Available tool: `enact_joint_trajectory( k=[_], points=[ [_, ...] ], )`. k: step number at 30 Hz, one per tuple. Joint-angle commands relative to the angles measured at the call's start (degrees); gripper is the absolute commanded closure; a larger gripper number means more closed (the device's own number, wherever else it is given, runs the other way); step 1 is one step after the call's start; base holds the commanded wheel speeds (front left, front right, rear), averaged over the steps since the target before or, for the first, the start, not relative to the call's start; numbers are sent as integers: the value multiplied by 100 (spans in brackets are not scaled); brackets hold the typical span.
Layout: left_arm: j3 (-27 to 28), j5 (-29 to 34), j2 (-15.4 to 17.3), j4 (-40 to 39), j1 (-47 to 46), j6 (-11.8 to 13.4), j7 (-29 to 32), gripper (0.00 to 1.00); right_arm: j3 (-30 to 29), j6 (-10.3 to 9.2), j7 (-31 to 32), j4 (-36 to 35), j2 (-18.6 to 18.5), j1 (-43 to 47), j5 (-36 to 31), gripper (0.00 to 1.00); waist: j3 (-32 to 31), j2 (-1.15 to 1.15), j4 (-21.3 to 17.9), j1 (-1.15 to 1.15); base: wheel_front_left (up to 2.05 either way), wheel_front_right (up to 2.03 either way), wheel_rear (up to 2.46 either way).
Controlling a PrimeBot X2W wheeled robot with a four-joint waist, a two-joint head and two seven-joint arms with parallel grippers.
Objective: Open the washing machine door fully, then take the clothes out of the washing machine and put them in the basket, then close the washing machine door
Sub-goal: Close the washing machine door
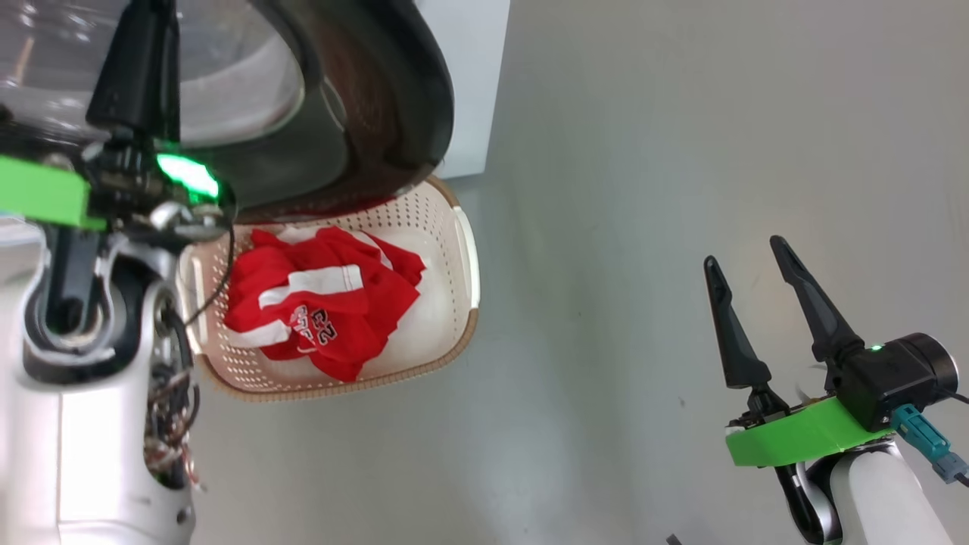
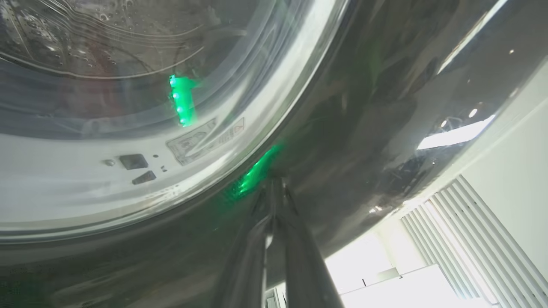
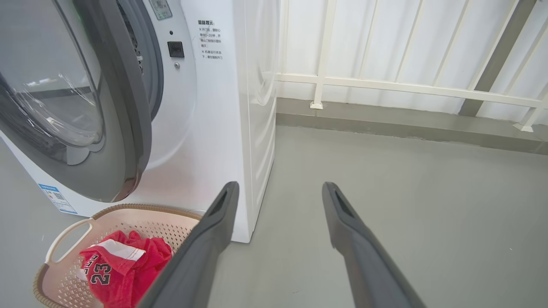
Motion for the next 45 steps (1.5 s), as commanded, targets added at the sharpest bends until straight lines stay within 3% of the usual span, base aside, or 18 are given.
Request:
enact_joint_trajectory(
  k=[1, 7, 13, 18, 23, 27, 33, 45],
  points=[
    [132, 69, 196, -149, 182, -55, -10, 0, 143, 20, -36, -99, -41, -28, -33, 0, -128, 0, 61, 0, 0, 0, 0],
    [112, 628, 484, -212, 838, -194, -186, 0, 98, 20, -36, -20, -41, -63, -101, 0, -484, 0, 212, 0, 0, 0, 0],
    [-273, 2268, 936, -518, 1619, -429, -909, 0, 50, 20, -36, 19, -41, -41, -237, 0, -829, 0, 346, 0, 0, 0, 0],
    [-619, 3705, 1260, -760, 2209, -481, -1645, 0, -76, 20, -36, -19, -41, -25, -254, 0, -1037, 0, 397, 0, 0, 0, 0],
    [-768, 4942, 1542, -891, 2683, -316, -2308, 0, -205, 20, -36, -129, -41, 36, -252, 0, -1232, 0, 371, 0, 0, 0, 0],
    [-884, 5908, 1693, -940, 3128, -36, -2559, 0, -288, 20, -36, -171, -41, 157, -250, 0, -1445, 0, 330, 0, 0, 0, 0],
    [-796, 6393, 1683, -893, 3664, 129, -2648, 0, -316, 20, -36, -152, -41, 340, -214, 0, -1720, 0, 292, 0, 0, 0, 0],
    [-535, 6897, 1630, -746, 4381, 225, -2672, 0, -238, 20, -36, -48, -41, 814, -162, 0, -2218, 0, 276, 0, 0, 0, 0]
  ],
)
